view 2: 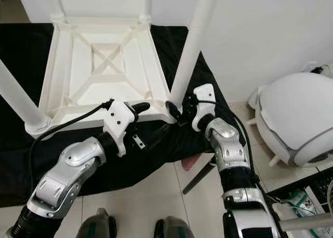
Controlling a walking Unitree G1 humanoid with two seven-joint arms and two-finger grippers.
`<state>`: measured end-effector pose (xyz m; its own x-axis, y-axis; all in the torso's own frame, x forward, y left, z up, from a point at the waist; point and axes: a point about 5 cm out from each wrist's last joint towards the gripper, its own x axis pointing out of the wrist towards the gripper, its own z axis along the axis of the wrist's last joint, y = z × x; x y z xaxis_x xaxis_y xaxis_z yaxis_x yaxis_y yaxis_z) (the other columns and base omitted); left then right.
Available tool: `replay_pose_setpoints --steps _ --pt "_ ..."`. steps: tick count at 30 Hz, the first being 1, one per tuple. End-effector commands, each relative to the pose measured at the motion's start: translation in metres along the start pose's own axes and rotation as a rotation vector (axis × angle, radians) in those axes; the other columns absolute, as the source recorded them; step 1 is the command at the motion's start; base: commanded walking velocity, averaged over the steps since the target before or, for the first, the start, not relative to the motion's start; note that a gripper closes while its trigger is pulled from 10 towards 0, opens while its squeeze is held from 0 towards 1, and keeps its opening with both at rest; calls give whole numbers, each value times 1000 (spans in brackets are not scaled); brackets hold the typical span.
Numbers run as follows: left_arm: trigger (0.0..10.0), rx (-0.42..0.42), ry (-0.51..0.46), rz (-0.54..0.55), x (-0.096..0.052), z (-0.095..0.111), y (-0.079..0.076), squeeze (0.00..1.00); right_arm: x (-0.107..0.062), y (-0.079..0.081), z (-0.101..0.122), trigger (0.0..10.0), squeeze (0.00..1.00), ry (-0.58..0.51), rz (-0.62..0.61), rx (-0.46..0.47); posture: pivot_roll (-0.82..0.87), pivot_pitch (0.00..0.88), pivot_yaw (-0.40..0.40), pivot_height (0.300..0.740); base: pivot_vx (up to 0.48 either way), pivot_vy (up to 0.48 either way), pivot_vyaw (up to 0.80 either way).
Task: Building children table
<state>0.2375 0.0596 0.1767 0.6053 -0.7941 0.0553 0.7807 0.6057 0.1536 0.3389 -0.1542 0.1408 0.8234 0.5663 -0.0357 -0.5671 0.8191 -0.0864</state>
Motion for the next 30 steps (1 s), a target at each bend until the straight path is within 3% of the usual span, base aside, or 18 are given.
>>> replay_pose_setpoints --steps 1,8,10,12,13,15,16,24,30 --pt "10000 1 11 -15 1 -2 0 0 6 0 1 10000 0 1 47 -12 14 0 -77 740 0 0 0" --pt "10000 2 11 -12 0 -2 0 0 9 0 3 10000 0 0 88 -21 18 1 -68 740 0 0 0" --pt "10000 2 9 -4 0 -1 1 0 20 1 6 10000 0 8 134 -45 29 4 -75 740 0 0 0" --pt "10000 2 9 -4 0 -1 1 0 20 1 6 10000 0 8 134 -45 29 4 -75 740 0 0 0" --pt "10000 2 8 0 0 -1 1 0 22 1 5 4784 0 16 150 -53 32 5 -78 740 0 0 0" --pt "10000 2 8 0 0 -1 1 0 22 1 5 4784 0 16 150 -53 32 5 -78 740 0 0 0" --pt "10000 2 7 4 0 -1 1 0 24 -1 5 0 0 19 168 -57 35 6 -79 740 0 0 0" --pt "10000 -1 7 12 0 -1 0 0 19 -6 4 0 0 8 197 -63 32 8 -84 740 0 0 0" --pt "10000 -1 8 10 0 -2 2 0 17 -6 2 0 0 -8 147 -70 30 9 -82 740 0 0 0"
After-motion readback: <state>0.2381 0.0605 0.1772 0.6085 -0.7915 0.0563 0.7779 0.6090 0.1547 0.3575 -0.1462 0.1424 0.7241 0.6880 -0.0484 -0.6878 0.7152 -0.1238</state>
